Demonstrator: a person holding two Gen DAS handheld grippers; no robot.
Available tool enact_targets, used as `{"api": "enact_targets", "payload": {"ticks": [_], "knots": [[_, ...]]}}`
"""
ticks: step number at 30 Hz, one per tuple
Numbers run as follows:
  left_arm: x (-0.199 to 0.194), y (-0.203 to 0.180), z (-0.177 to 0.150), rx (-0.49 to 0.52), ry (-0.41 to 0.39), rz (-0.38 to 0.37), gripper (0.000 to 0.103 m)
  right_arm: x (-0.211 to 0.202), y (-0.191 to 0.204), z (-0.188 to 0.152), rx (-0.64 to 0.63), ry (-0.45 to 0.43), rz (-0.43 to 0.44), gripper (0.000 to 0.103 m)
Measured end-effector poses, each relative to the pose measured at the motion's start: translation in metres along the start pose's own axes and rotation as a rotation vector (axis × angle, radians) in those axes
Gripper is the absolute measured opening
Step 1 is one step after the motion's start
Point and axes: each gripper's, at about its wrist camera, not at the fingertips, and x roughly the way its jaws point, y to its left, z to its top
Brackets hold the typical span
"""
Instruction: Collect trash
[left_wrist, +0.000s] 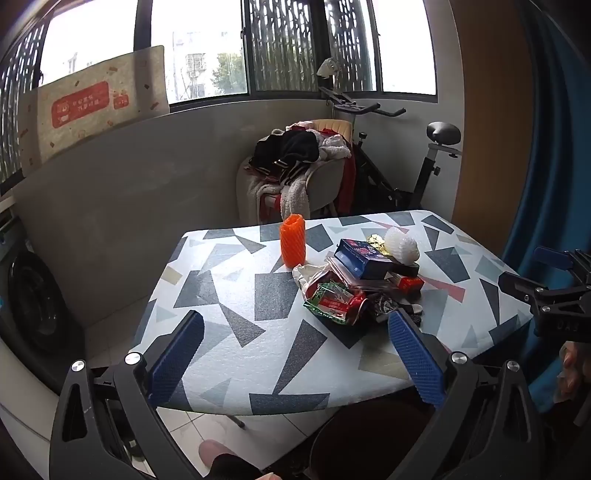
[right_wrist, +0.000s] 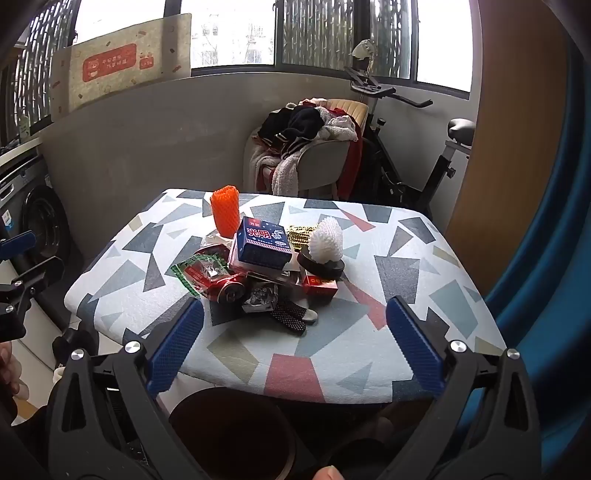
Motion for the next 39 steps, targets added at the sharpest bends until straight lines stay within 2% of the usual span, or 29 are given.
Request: {"api": "enact_targets", "payload": {"ticks": [39], "knots": [[-0.001, -0.001, -0.005, 0.004, 0.004, 0.001, 0.098, 0.003, -0.008, -0.012, 0.004, 0.005, 0.004, 0.097]]}}
